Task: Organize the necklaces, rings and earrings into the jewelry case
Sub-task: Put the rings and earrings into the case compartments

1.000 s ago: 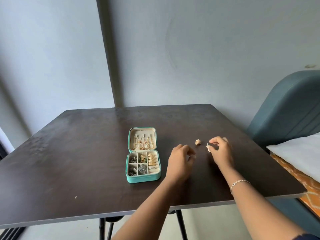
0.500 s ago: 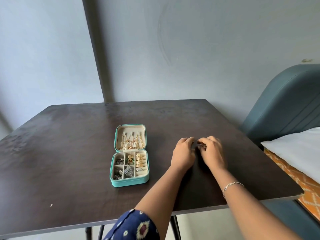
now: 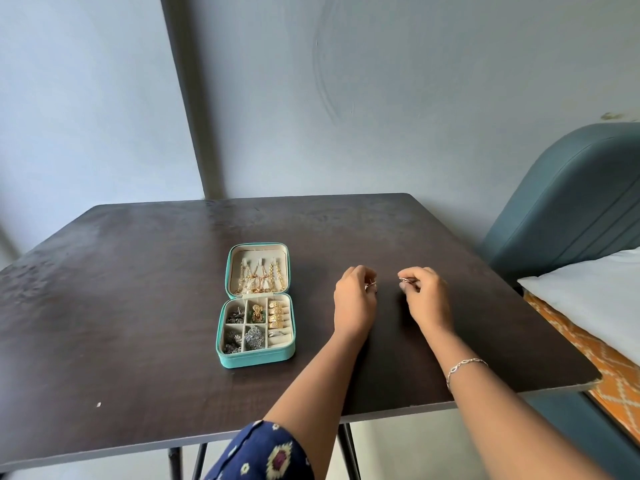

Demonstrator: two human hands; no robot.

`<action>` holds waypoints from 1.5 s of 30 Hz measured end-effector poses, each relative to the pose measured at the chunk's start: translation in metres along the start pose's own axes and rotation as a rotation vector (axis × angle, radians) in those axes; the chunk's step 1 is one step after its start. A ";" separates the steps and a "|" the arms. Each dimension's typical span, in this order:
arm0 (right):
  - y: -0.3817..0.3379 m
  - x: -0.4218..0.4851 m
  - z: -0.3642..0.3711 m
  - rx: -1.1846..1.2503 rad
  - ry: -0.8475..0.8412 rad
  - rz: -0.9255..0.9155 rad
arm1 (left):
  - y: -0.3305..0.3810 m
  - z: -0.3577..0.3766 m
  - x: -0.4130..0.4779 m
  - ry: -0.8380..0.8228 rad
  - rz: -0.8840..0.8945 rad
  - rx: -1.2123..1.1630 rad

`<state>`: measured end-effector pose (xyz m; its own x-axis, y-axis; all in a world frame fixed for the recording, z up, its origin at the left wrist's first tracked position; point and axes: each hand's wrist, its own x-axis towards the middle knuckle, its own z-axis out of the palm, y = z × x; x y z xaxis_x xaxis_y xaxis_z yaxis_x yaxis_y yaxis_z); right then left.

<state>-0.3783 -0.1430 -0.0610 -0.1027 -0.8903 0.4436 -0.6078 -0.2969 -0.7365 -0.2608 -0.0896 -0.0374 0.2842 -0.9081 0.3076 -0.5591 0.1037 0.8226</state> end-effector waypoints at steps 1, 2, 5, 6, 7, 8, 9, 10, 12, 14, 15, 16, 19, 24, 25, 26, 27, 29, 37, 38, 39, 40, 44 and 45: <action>0.001 0.000 0.000 0.017 0.003 0.005 | 0.000 -0.002 -0.002 0.009 -0.008 -0.026; 0.003 0.001 0.000 0.037 0.007 0.016 | 0.001 -0.004 -0.005 0.009 -0.018 -0.062; 0.006 0.003 0.000 0.120 0.007 0.075 | 0.003 -0.013 -0.014 0.001 -0.046 -0.183; 0.005 0.004 0.000 0.155 0.003 0.097 | 0.003 -0.016 -0.016 0.007 -0.048 -0.214; 0.005 0.004 -0.001 0.191 -0.002 0.116 | 0.003 -0.019 -0.018 0.015 -0.051 -0.246; 0.003 0.004 -0.001 0.229 -0.005 0.131 | 0.003 -0.022 -0.020 0.027 -0.061 -0.284; 0.002 0.003 -0.002 0.269 -0.003 0.143 | 0.004 -0.025 -0.022 0.039 -0.076 -0.329; 0.002 0.004 -0.003 0.302 0.007 0.156 | 0.004 -0.027 -0.024 0.049 -0.099 -0.376; 0.001 0.003 -0.006 0.370 0.021 0.189 | 0.004 -0.032 -0.029 0.054 -0.146 -0.456; -0.002 0.000 -0.011 0.451 0.025 0.221 | 0.006 -0.039 -0.035 0.055 -0.169 -0.527; -0.004 -0.001 -0.013 0.492 0.017 0.232 | 0.007 -0.042 -0.037 0.056 -0.176 -0.562; -0.008 -0.002 -0.016 0.533 0.002 0.241 | 0.007 -0.045 -0.040 0.058 -0.182 -0.590; -0.016 -0.009 -0.025 0.650 -0.042 0.260 | 0.009 -0.055 -0.050 0.053 -0.210 -0.668; -0.028 -0.026 -0.033 0.767 -0.110 0.299 | 0.012 -0.076 -0.063 0.042 -0.272 -0.833; -0.032 -0.029 -0.035 0.795 -0.109 0.310 | 0.012 -0.080 -0.064 0.040 -0.274 -0.842; -0.037 -0.034 -0.036 0.834 -0.103 0.325 | 0.012 -0.085 -0.066 0.039 -0.271 -0.846; -0.043 -0.039 -0.037 0.881 -0.092 0.346 | 0.012 -0.090 -0.068 0.038 -0.267 -0.847; -0.058 -0.050 -0.036 0.943 -0.094 0.388 | 0.011 -0.100 -0.071 0.046 -0.259 -0.844; -0.120 -0.085 -0.022 0.941 -0.301 0.345 | 0.008 -0.143 -0.078 0.083 -0.226 -0.880; -0.127 -0.087 -0.021 0.929 -0.318 0.330 | 0.006 -0.149 -0.079 0.099 -0.216 -0.868; -0.132 -0.088 -0.020 0.906 -0.333 0.314 | 0.002 -0.155 -0.079 0.119 -0.210 -0.857; -0.136 -0.089 -0.019 0.879 -0.348 0.299 | -0.001 -0.162 -0.079 0.139 -0.205 -0.849; -0.149 -0.097 -0.009 0.791 -0.403 0.268 | -0.022 -0.187 -0.078 0.212 -0.201 -0.804; -0.151 -0.099 -0.006 0.774 -0.408 0.268 | -0.027 -0.191 -0.078 0.237 -0.199 -0.793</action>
<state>-0.2809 -0.0083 0.0094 0.2119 -0.9719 0.1021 0.1089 -0.0803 -0.9908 -0.1194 0.0558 0.0078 0.5245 -0.8397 0.1405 0.2051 0.2848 0.9364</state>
